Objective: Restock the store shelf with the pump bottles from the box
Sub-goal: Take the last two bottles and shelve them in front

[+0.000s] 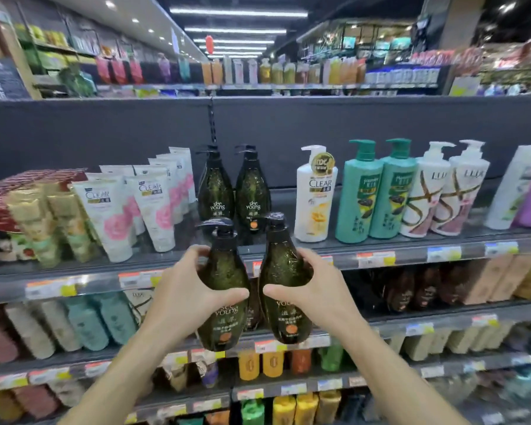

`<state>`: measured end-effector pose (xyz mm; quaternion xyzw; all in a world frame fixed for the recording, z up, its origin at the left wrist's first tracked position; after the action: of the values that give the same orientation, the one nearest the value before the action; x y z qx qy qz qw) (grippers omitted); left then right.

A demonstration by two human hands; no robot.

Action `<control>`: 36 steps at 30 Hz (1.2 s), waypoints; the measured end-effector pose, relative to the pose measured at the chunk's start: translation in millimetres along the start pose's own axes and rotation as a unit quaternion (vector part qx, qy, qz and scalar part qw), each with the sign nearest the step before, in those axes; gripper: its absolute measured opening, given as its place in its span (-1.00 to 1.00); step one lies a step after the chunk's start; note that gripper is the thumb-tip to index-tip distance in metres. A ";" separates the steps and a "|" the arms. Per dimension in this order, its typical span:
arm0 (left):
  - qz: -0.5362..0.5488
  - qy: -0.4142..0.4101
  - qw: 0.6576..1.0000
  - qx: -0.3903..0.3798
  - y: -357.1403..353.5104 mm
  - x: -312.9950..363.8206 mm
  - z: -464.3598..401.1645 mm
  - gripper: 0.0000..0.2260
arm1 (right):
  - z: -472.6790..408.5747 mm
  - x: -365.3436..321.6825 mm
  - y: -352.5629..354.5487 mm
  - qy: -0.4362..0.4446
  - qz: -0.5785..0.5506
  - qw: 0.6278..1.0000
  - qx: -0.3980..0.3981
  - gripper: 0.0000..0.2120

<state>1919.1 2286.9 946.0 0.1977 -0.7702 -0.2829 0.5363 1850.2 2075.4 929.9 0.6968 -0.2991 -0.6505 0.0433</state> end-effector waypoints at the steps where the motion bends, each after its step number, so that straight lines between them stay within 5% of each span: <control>1: -0.005 -0.005 1.000 0.004 4.5 1.6 -11.3 -0.31 | -15.1 -4.8 -4.5 0.010 0.002 1.000 0.003 -0.38; 3: -0.014 -0.012 1.000 0.014 13.2 2.5 -34.4 -0.26 | -42.9 -15.4 -12.3 0.024 0.004 1.000 0.011 -0.25; 15: -0.005 -0.021 0.999 0.027 44.3 -1.2 -111.8 -0.32 | -146.5 -30.7 -42.0 0.088 -0.009 0.994 0.067 -0.30; 36: -0.042 -0.022 0.998 0.034 29.5 16.4 -142.5 -0.37 | -187.2 -1.9 -49.3 0.104 0.021 0.991 0.082 -0.20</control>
<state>2047.1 2267.5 1014.6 0.2422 -0.7819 -0.2831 0.4997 2042.5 2055.1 937.5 0.7551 -0.3601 -0.5470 0.0309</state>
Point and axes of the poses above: each hand's wrist, its own z-axis away from the middle knuckle, its own y-axis out of the back of the hand, x = y × z, the point moved 4 cm from there along -z, towards the middle knuckle, and after that the axes turned 2 degrees about -z, right-handed, at the moved point
